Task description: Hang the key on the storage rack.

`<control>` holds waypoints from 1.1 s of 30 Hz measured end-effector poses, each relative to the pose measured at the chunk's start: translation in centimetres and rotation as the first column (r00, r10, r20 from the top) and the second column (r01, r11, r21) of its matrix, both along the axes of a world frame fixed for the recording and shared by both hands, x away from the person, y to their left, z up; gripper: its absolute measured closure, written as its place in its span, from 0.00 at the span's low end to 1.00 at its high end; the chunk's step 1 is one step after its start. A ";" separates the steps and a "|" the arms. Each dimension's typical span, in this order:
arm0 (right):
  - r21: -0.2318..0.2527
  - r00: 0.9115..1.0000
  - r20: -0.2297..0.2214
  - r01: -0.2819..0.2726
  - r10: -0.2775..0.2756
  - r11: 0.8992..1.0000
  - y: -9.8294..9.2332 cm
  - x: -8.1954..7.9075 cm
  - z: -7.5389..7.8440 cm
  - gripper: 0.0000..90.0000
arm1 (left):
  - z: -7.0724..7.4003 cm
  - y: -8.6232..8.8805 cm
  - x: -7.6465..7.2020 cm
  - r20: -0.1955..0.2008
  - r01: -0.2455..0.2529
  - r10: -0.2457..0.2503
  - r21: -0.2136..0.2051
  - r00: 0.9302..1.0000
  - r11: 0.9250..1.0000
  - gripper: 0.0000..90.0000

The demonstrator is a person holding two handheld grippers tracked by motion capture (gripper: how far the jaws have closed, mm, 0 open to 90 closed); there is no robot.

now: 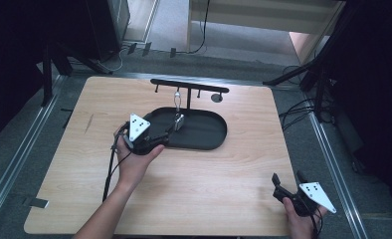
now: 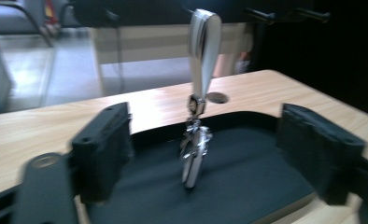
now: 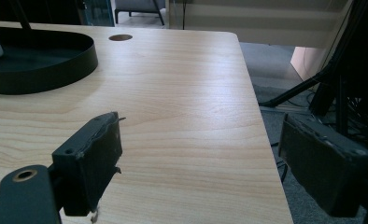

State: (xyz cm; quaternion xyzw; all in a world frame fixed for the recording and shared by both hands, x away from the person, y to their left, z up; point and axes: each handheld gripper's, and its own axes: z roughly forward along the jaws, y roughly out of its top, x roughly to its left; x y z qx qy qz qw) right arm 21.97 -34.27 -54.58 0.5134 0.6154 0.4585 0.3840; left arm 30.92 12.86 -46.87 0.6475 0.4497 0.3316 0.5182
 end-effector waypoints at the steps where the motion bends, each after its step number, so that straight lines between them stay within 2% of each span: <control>1: 0.000 1.000 0.000 0.000 0.000 1.000 0.0 0.0 0.0 0.15 | 0.4 0.3 -0.6 0.002 -0.016 0.016 0.009 1.000 1.000 0.16; 6: -0.001 1.000 -0.001 0.001 -0.001 1.000 0.0 0.0 0.0 0.15 | 0.9 0.9 -1.7 0.003 -0.012 0.012 -0.012 1.000 1.000 0.13; 7: -0.002 1.000 0.000 0.001 -0.001 1.000 0.0 0.0 0.0 0.15 | 1.0 1.1 -2.0 0.003 -0.018 0.018 -0.011 1.000 1.000 0.09; 9: -0.001 1.000 -0.001 0.000 0.000 1.000 0.0 0.0 0.0 0.15 | 1.1 1.4 -2.6 0.013 -0.040 0.040 0.002 0.999 0.999 0.07; 10: -0.001 1.000 0.000 0.000 0.000 1.000 0.0 0.0 0.0 0.15 | 1.1 1.6 -2.8 0.011 -0.046 0.046 0.014 0.999 0.999 0.01; 11: -0.001 1.000 0.000 0.001 -0.001 1.000 0.0 0.0 0.0 0.15 | 1.0 2.1 -3.3 0.027 -0.060 0.059 0.026 0.998 0.998 0.00; 20: -0.002 1.000 -0.001 0.000 0.000 1.000 0.1 0.0 0.0 0.15 | 0.3 4.6 -4.8 0.027 -0.080 0.080 -0.005 0.996 0.997 0.00; 23: -0.004 1.000 -0.001 0.005 -0.005 1.000 0.1 0.0 0.0 0.15 | -0.2 5.6 -5.5 0.022 -0.103 0.103 0.004 0.994 0.995 0.00; 27: -0.012 1.000 -0.004 0.015 -0.015 1.000 0.1 0.0 0.0 0.13 | -0.5 6.4 -6.0 0.017 -0.105 0.104 0.011 0.994 0.994 0.00; 33: -0.014 1.000 -0.007 0.010 -0.010 1.000 0.1 0.0 0.0 0.10 | -1.0 8.2 -7.2 0.024 -0.122 0.122 -0.005 0.992 0.993 0.00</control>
